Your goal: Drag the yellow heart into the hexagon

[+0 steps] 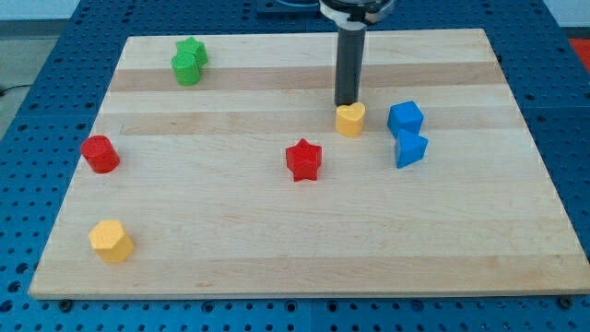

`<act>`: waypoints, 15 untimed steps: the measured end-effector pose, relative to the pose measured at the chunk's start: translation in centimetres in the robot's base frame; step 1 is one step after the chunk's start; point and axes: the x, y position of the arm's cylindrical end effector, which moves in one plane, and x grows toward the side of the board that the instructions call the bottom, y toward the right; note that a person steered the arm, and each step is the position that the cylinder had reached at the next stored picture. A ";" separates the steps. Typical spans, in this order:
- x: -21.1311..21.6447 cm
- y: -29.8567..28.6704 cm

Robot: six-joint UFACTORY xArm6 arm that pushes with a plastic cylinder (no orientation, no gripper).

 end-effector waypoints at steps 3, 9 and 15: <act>3.5 -7.5; 8.5 -25.0; 17.2 -31.1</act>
